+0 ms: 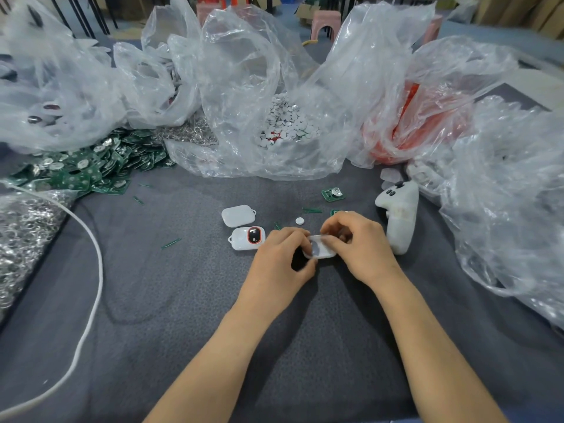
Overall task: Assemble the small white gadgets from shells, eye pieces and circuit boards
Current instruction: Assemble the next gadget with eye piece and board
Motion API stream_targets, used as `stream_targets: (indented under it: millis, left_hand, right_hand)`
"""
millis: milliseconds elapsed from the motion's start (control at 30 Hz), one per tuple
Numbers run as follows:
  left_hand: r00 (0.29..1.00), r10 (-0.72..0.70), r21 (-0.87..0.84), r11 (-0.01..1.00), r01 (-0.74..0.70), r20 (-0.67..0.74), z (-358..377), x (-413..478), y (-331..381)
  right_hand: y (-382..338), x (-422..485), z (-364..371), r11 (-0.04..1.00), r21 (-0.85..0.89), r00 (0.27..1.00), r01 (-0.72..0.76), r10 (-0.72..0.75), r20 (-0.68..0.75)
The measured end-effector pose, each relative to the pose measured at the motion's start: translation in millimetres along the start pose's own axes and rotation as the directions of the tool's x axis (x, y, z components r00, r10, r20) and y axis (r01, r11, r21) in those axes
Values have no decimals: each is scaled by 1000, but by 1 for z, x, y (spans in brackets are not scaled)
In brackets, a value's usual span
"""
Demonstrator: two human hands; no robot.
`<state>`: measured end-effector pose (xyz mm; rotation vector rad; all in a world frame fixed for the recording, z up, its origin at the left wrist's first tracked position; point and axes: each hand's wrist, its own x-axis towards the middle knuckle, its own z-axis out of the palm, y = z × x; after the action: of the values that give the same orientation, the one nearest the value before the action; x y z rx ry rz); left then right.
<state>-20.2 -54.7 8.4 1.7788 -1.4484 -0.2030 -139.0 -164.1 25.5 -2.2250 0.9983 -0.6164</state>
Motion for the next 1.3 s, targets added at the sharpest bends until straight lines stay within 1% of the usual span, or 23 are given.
stream_targets:
  millis: [67, 200, 300, 433, 533, 600, 700, 767, 800, 867, 900, 933, 967, 1033, 1067, 1100, 1167, 1200, 1233, 1300]
  left_hand:
    - [1000, 7, 6, 1000, -7, -7, 1, 0, 1]
    - [1000, 16, 5, 1000, -16, -26, 1, -1, 1]
    - [999, 39, 0, 999, -39, -21, 1, -2, 2]
    - [998, 46, -8, 999, -46, -37, 1, -1, 2]
    - [998, 14, 23, 1000, -13, -59, -1, -4, -3]
    - [998, -37, 34, 999, 38, -50, -9, -8, -10]
    - [997, -55, 31, 998, 56, -45, -25, -19, -21]
    - [998, -16, 30, 999, 18, -68, -39, -26, -24]
    - [994, 27, 42, 999, -23, -104, -47, -29, -26]
    - [964, 154, 131, 983, -128, -217, -69, -26, -38]
    - [948, 180, 206, 970, -128, -261, -84, -19, -50]
    - [947, 152, 276, 958, -71, -284, -101, -6, -64]
    - [952, 77, 340, 940, 29, -295, -120, 9, -81]
    - [949, -137, 444, 858, 256, -282, -156, 43, -118]
    - [940, -233, 487, 809, 330, -249, -169, 58, -136]
    - [937, -293, 535, 769, 350, -191, -176, 69, -150]
    - [933, -355, 621, 721, 306, -48, -176, 82, -170]
    - [929, -369, 657, 700, 281, -4, -171, 85, -177]
    - [927, -375, 682, 676, 279, -8, -164, 87, -180]
    - [927, -355, 717, 614, 329, -121, -151, 91, -181]
  right_hand:
    - [0, 0, -1, 999, 28, 1000, -26, 26, 3]
    - [2, -1, -6, 984, 148, 994, -103, 99, 34]
    - [3, -2, -4, 988, 123, 995, -93, 88, 49]
    - [0, -2, 1, 994, 92, 998, -67, 65, 23]
    - [-5, -4, 5, 990, 138, 1000, -29, 29, 1]
    - [-12, -8, 13, 987, 159, 999, 32, -34, 10]
    - [-24, -16, 31, 982, 99, 986, 161, -163, 20]
    - [-32, -19, 41, 971, 78, 974, 225, -227, 25]
    - [-35, -20, 44, 969, 91, 973, 229, -231, 20]
    - [-38, -22, 47, 971, 132, 979, 197, -202, 23]
    - [-38, -22, 47, 973, 134, 980, 190, -196, 34]
    - [-38, -23, 48, 972, 123, 977, 200, -206, 44]
    - [-37, -23, 47, 970, 105, 972, 220, -227, 58]
    - [-37, -24, 47, 959, 48, 955, 280, -283, 85]
    - [-38, -24, 47, 949, 9, 945, 316, -316, 89]
    - [-38, -23, 47, 937, -28, 935, 347, -344, 86]
    - [-38, -22, 47, 922, -64, 924, 381, -377, 70]
    - [-38, -22, 47, 921, -62, 923, 384, -380, 61]
    - [-38, -22, 47, 922, -56, 924, 382, -379, 55]
    - [-37, -23, 47, 924, -46, 925, 379, -376, 57]
